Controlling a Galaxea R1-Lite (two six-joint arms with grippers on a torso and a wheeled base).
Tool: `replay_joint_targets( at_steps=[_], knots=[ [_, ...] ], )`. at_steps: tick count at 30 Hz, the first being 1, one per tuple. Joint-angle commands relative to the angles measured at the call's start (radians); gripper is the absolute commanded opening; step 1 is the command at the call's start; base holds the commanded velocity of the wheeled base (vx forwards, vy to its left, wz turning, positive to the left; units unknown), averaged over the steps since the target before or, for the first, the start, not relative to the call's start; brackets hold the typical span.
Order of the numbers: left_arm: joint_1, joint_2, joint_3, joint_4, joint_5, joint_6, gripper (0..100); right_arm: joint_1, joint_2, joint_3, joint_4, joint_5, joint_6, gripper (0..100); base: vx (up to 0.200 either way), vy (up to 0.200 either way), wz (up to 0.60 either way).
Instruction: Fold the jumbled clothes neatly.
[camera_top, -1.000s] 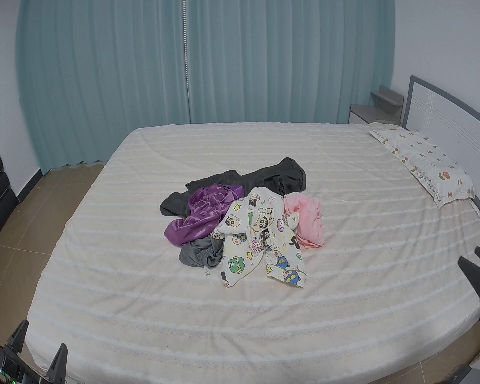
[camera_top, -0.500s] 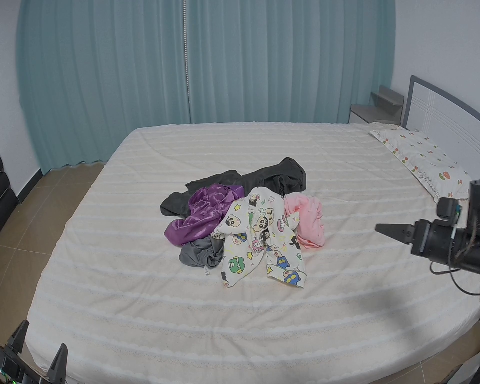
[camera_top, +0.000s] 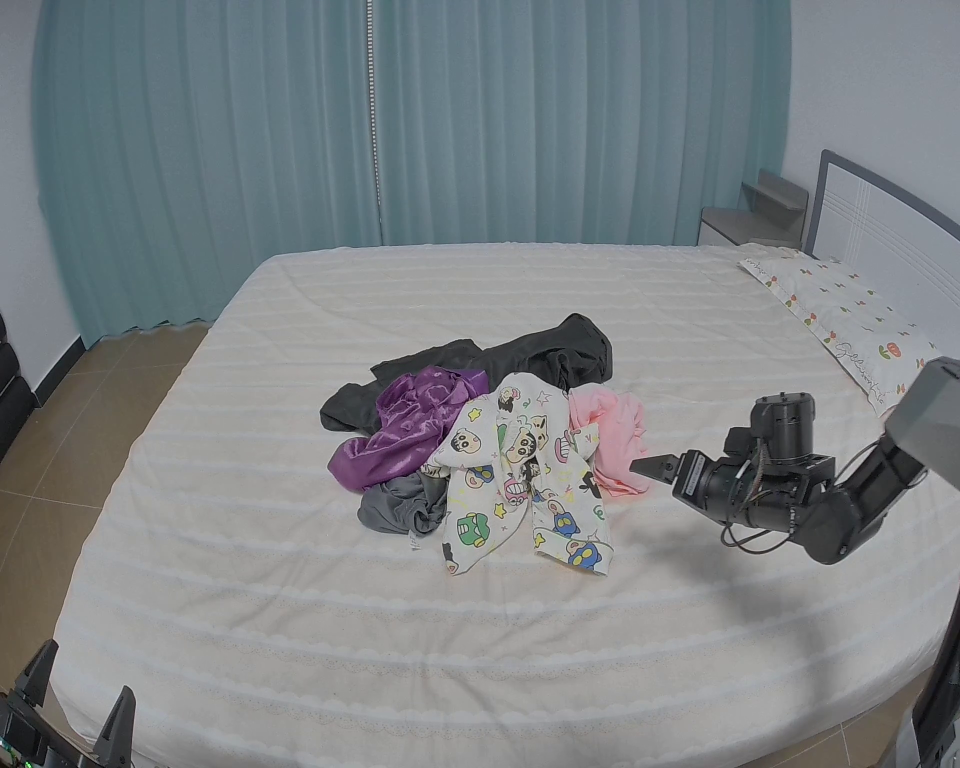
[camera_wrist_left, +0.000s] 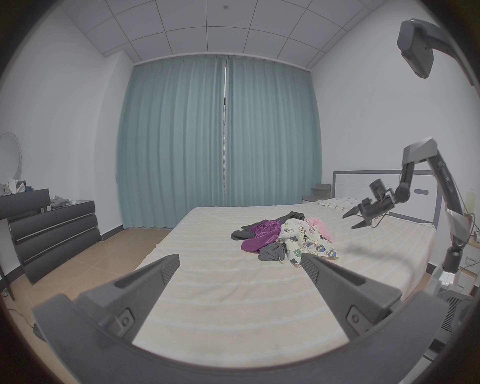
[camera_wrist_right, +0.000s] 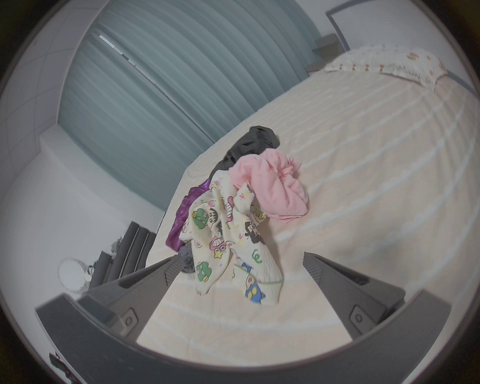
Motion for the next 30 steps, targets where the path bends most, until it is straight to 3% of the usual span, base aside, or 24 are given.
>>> replay_joint_targets(
  at_steps=[1,20,24,25,30],
  knots=[
    [0.000,-0.016,0.018,0.000,-0.001,0.000,100,0.017,0.186,-0.104,-0.031,-0.003,0.025,100,0.000,0.000,0.00],
    [0.001,-0.016,0.018,0.000,-0.001,0.000,100,0.109,0.339,-0.259,-0.015,-0.048,-0.006,100,0.000,0.000,0.00],
    [0.001,-0.016,0.018,0.000,0.001,0.000,100,0.140,0.410,-0.323,-0.013,-0.082,-0.030,100,0.000,0.000,0.00],
    [0.001,-0.016,0.018,0.000,0.001,0.000,100,0.142,0.411,-0.325,-0.011,-0.082,-0.033,0,0.000,0.000,0.00],
    [0.000,-0.016,0.018,0.000,-0.001,0.000,100,0.146,0.433,-0.372,0.010,-0.108,-0.050,0,0.000,0.000,0.00]
  ],
)
